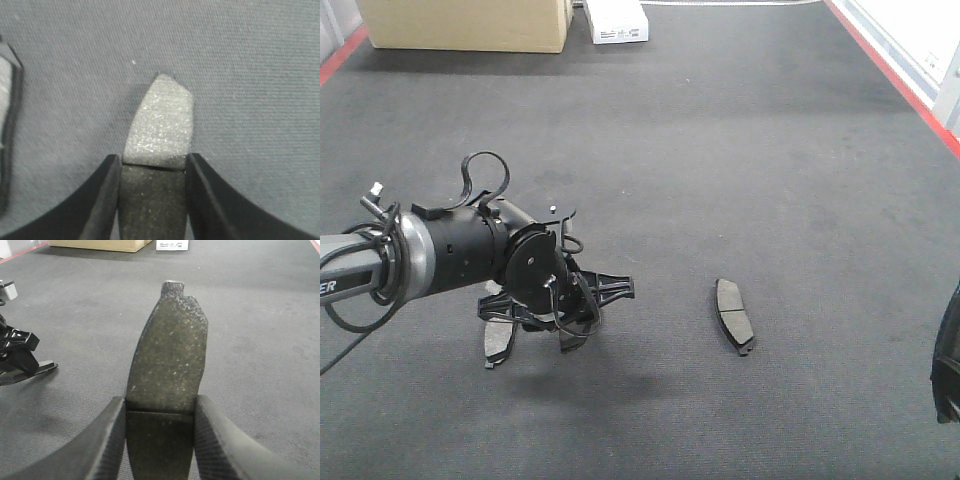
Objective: Move and align brake pads A on conveyor
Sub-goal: 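Extend the left arm and lower its brake pad beside the nearer pads, then open the left gripper to release the pad and lift away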
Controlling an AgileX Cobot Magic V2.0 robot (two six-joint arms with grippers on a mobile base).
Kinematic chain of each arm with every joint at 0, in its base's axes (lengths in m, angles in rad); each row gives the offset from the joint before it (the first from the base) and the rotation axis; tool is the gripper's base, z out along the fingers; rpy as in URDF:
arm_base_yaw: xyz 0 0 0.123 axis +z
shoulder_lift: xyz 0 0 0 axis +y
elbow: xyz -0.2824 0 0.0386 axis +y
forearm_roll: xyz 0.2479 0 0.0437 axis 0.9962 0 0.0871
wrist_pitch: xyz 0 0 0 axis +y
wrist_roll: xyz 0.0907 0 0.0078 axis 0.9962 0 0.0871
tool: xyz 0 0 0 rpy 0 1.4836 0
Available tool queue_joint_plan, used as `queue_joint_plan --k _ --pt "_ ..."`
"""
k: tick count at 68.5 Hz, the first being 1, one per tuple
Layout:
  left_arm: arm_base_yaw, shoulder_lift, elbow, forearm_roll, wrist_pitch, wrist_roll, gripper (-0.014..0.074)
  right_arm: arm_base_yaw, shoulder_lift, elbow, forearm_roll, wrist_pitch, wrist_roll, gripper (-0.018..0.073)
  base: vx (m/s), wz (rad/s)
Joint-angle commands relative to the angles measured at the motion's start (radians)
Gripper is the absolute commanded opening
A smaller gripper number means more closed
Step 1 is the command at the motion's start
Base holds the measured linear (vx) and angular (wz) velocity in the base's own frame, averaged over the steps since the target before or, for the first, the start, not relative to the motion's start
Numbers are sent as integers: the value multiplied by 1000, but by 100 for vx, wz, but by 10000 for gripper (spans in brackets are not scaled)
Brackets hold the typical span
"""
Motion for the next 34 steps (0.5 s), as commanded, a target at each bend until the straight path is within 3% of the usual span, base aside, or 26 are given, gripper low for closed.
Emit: queue_joint_plan --k 1,20,34 --pt "-3 -47 -27 -17 -20 -6 245 -1 8 -31 -17 -95 -6 43 0 0" --pt "-3 -44 -27 -20 -23 -6 250 -1 8 -31 -17 -95 -6 43 0 0" --pt "-13 -20 -27 -52 -20 4 308 -1 8 -31 -17 -95 -6 43 0 0"
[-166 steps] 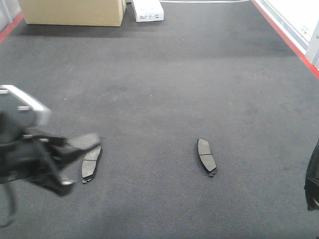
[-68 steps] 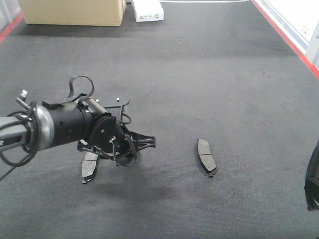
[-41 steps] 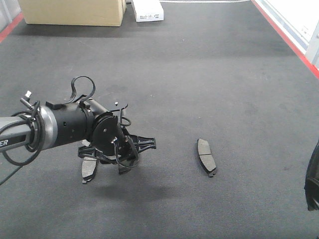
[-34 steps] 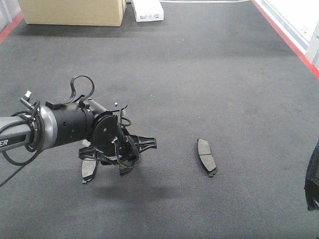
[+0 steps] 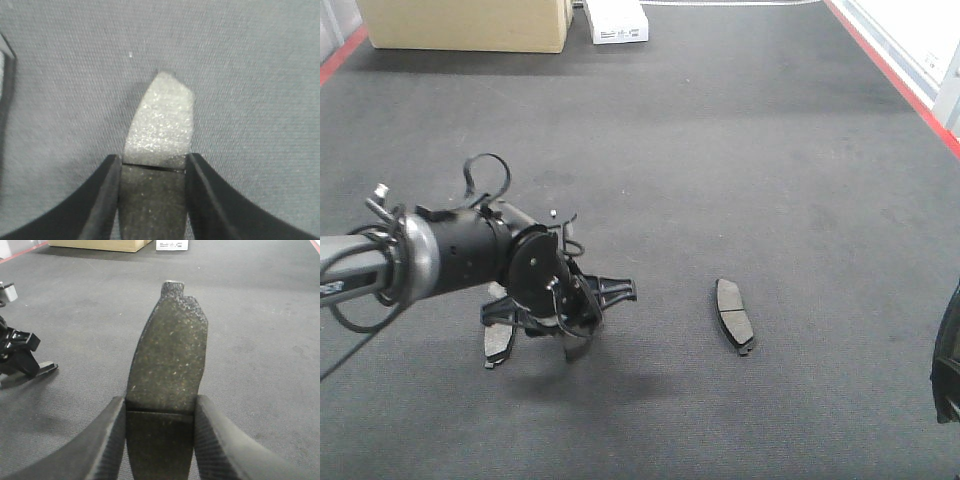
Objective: Move and align brake pads A on conveyor
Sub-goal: 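Open the left gripper to release the pad and lift away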
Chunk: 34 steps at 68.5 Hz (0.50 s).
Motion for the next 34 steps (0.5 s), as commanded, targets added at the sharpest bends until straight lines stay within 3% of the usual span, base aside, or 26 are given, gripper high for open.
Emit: queue_joint_plan --k 1,18,34 --pt "-14 -33 -27 -16 -20 6 314 -1 8 -31 -17 -95 -6 43 0 0" --pt "-29 -28 -28 -9 -35 14 401 -1 8 -31 -17 -95 -6 43 0 0" --pt "-29 -104 -28 71 -54 4 409 -1 8 -31 -17 -95 -6 43 0 0"
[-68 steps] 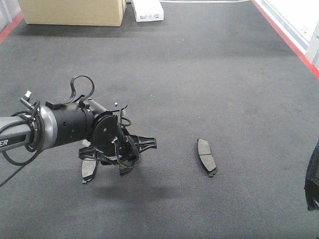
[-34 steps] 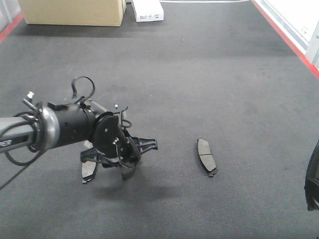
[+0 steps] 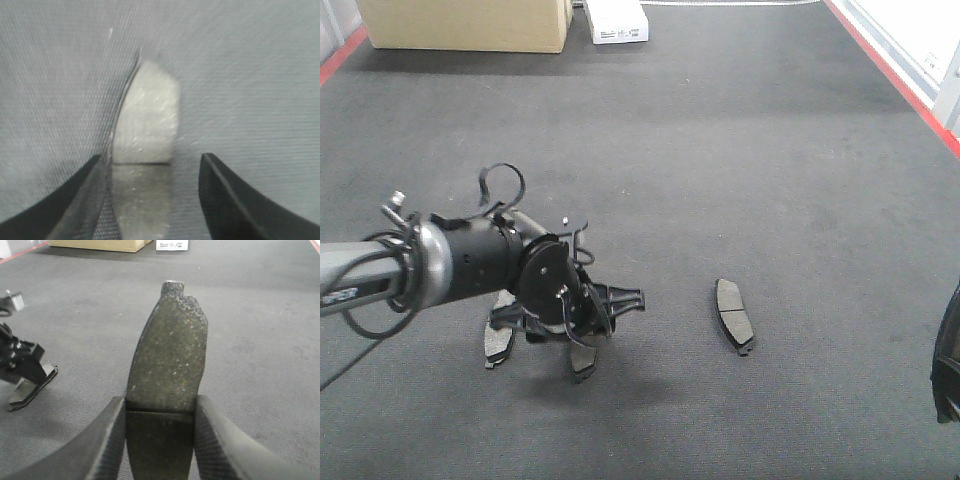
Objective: Move and align brake pads A on conveyor
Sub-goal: 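Open the left gripper to release the pad and lift away, then retract the left arm out of the way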
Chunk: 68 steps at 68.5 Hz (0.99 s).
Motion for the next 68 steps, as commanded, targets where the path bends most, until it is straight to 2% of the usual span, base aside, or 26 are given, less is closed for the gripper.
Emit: queue_joint_plan --k 1,10,22,43,54,68 --pt "-8 -104 -28 62 -40 -16 409 -1 8 -31 -17 -95 -6 43 0 0" --pt "-8 -195 8 173 -36 -58 409 -1 8 -31 -17 -95 -6 43 0 0" --pt "-8 -368 158 307 -79 -136 409 -1 8 -31 -17 -95 -6 43 0 0" --pt "-8 -703 407 449 -116 -135 400 -1 8 -31 -17 -95 -6 43 0 0" --pt "-8 -883 535 505 -157 -134 327 -1 8 -31 -17 -95 -6 43 0 0" --pt "-8 -1123 673 515 -173 -133 151 -1 8 -31 -17 -95 -6 43 0 0"
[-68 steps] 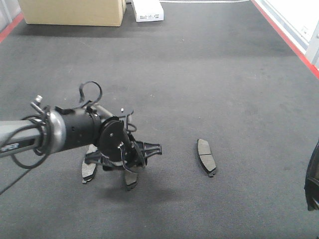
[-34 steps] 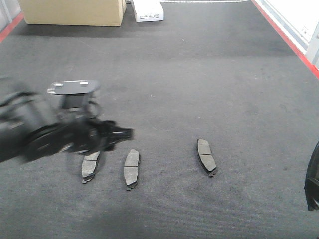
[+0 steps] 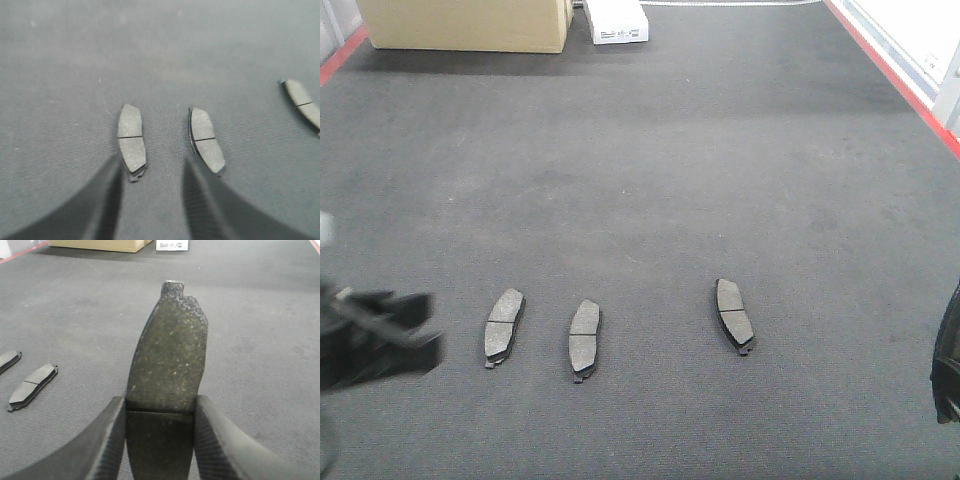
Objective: Move and align brake pads A on conveyor
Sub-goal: 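Retract the left arm out of the way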
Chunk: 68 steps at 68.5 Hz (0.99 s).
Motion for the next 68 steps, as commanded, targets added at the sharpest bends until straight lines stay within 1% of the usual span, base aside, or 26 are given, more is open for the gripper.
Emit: queue_joint_plan --k 1,13,23,34,68 --pt "-8 -112 28 29 -52 -8 145 -1 8 -31 -17 -95 -6 43 0 0" --pt "-8 -303 133 63 -44 -8 -10 -1 8 -31 -17 -95 -6 43 0 0" --pt "-8 -446 172 63 -37 -8 -8 -1 8 -31 -17 -95 -6 43 0 0" --pt "-8 -532 172 71 -16 -8 -7 -1 8 -31 -17 -95 -6 43 0 0" --pt "-8 -540 171 71 0 -8 -7 -1 8 -31 -17 -95 -6 43 0 0"
